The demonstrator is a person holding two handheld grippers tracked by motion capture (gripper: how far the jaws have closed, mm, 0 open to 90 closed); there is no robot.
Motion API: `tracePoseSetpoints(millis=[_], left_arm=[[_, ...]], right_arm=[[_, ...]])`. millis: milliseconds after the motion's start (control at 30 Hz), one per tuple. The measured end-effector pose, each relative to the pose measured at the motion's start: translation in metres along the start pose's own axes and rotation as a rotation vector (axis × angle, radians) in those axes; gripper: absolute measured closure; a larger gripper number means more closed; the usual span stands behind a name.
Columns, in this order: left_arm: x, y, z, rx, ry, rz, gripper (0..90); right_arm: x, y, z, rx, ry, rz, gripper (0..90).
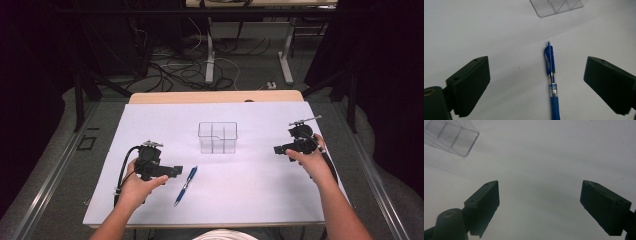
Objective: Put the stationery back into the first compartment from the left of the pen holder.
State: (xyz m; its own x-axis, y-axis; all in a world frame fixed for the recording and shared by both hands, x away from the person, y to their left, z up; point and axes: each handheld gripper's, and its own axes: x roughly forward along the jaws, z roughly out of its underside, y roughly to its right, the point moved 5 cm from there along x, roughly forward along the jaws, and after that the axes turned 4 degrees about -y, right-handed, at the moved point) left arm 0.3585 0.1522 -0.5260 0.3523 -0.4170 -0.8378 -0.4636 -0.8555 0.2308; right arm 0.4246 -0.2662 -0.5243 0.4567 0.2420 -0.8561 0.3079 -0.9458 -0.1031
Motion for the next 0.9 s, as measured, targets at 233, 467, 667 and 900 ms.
tracePoseSetpoints(millis=[233,467,667,900], left_arm=[[0.009,0.005,0.012,0.011,-0.050,-0.019,23.4],[0.018,0.009,0.017,0.031,-0.092,-0.003,39.2],[0.027,0.014,0.019,0.032,-0.118,0.018,43.0],[0.033,0.018,0.020,-0.021,-0.168,0.053,52.9]], right_arm=[[0.000,0.000,0.000,-0.002,-0.003,0.002,15.2],[0.001,0.001,0.001,0.006,-0.010,0.004,15.2],[0.003,0.003,0.002,0.013,-0.002,0.011,15.2],[0.003,0.004,0.002,0.006,-0.010,0.008,15.2]])
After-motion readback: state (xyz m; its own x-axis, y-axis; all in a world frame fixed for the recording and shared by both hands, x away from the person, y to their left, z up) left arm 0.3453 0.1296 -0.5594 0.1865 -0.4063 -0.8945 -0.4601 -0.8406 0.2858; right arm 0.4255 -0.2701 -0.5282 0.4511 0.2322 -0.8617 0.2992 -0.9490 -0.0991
